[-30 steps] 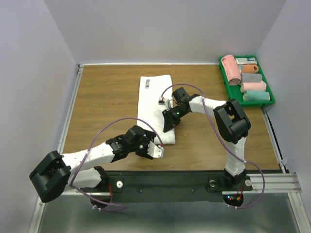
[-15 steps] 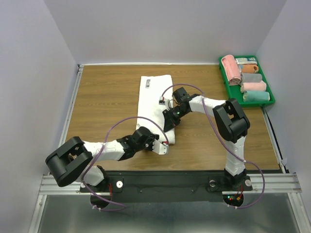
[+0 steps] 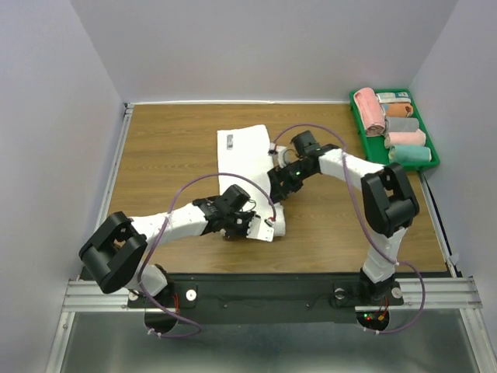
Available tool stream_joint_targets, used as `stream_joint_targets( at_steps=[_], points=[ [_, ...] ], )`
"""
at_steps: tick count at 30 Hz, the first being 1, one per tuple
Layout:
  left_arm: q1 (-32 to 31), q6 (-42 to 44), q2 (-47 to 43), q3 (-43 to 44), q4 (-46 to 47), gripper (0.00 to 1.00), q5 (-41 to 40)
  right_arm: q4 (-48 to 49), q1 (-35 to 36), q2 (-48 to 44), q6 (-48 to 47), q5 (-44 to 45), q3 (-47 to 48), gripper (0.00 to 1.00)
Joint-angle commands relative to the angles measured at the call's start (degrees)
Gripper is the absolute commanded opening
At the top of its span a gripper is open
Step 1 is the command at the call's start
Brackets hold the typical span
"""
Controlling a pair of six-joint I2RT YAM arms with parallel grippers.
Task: Roll the towels
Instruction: Roll the towel
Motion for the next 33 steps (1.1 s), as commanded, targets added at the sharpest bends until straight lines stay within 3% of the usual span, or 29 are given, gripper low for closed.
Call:
stream_joint_targets(
  at_steps=[1,10,19,27,33],
  points=[
    [1.22,-2.23,2.63,2.79,-16.24,0.18,13.68,-0.29,-9.27,-8.11,-0.99,4.96,-1.02,0.92],
    [11.23,-0.56,17.56,14.83,-30.22,0.13,25.38,-2.84,-10.7,-25.86,-5.11,4.43,-6.38,1.0],
    [17.13,-0.9,33.89,25.29,-40.15,0.11,30.23,-8.99,-9.21,-39.92,-12.14,4.33,-11.38,0.92],
    [20.47,-4.6,44.46,33.19,-42.62,0.11,31.02,-5.23,1.68,-41.09,-16.11,14.34,-16.75,0.85],
    [21.08,-3.28,49.12,37.42,-46.31,0.11,30.67,0.83,13.64,-33.88,-15.85,23.49,-15.61,0.84]
  ],
)
